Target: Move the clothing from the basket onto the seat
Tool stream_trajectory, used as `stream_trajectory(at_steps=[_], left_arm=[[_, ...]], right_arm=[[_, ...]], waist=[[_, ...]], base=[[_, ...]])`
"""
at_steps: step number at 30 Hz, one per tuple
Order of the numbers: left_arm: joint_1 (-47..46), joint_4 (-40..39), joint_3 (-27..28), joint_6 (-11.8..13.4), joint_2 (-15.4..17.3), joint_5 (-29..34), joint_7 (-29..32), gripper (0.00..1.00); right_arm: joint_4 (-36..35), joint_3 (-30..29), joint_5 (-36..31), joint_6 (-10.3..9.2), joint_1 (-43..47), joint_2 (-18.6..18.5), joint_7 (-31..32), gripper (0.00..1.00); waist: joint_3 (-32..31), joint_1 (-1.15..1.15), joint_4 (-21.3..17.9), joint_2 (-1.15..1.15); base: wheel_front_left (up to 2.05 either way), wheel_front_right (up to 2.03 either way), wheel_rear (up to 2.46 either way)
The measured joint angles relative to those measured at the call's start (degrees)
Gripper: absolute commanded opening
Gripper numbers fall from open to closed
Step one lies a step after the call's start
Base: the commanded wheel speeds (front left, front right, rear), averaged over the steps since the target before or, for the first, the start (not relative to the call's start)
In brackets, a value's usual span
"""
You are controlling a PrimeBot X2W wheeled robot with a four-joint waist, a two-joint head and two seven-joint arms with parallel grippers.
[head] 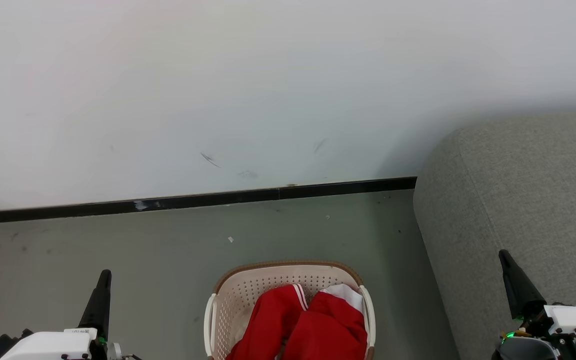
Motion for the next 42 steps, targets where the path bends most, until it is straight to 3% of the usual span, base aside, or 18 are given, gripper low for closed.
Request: stream_trajectory(at_steps=[21,22,23,24,26,27,42], left_arm=[[0.00,0.00,0.01,0.00,0.00,0.00,0.00,0.00],[0.00,0.00,0.01,0.00,0.00,0.00,0.00,1.00],[0.04,0.18,-0.01,0.01,-0.05,-0.01,-0.01,1.00],[0.11,0.67,-0.05,0.03,-0.30,-0.02,-0.07,0.00],[0.54,1.96,-0.30,0.10,-0.92,-0.02,-0.07,0.00],[1.04,2.42,-0.41,0.10,-1.21,-0.02,-0.07,1.00],[2.07,1.78,-2.14,0.18,-1.71,2.85,-2.09,1.00]], right_arm=[[0.00,-0.04,-0.01,0.00,0.00,0.02,0.01,0.00],[0.00,-0.04,-0.01,0.00,0.00,0.02,0.01,1.00],[0.14,-0.04,0.01,0.01,0.14,0.04,0.00,1.00],[0.41,-0.02,0.05,0.01,0.44,0.18,0.00,0.00],[1.55,0.00,0.09,0.01,1.51,0.75,-0.01,0.00],[2.20,0.00,0.09,0.01,2.05,1.10,-0.01,1.00],[1.89,1.45,-3.16,0.01,2.78,1.48,-1.88,1.00]], waist=[[0.00,0.00,0.00,0.00],[0.00,0.00,0.00,0.00],[0.00,0.00,0.00,0.00],[0.00,0.00,0.00,0.00],[0.00,0.00,0.00,0.00],[0.00,0.00,0.00,0.00],[-0.09,0.00,-0.02,0.00]], base=[[0.00,0.00,0.00],[0.00,0.00,0.00],[0.00,0.00,0.00],[0.00,0.00,0.00],[0.00,0.00,0.00],[0.00,0.00,0.00],[0.00,0.00,0.00]])
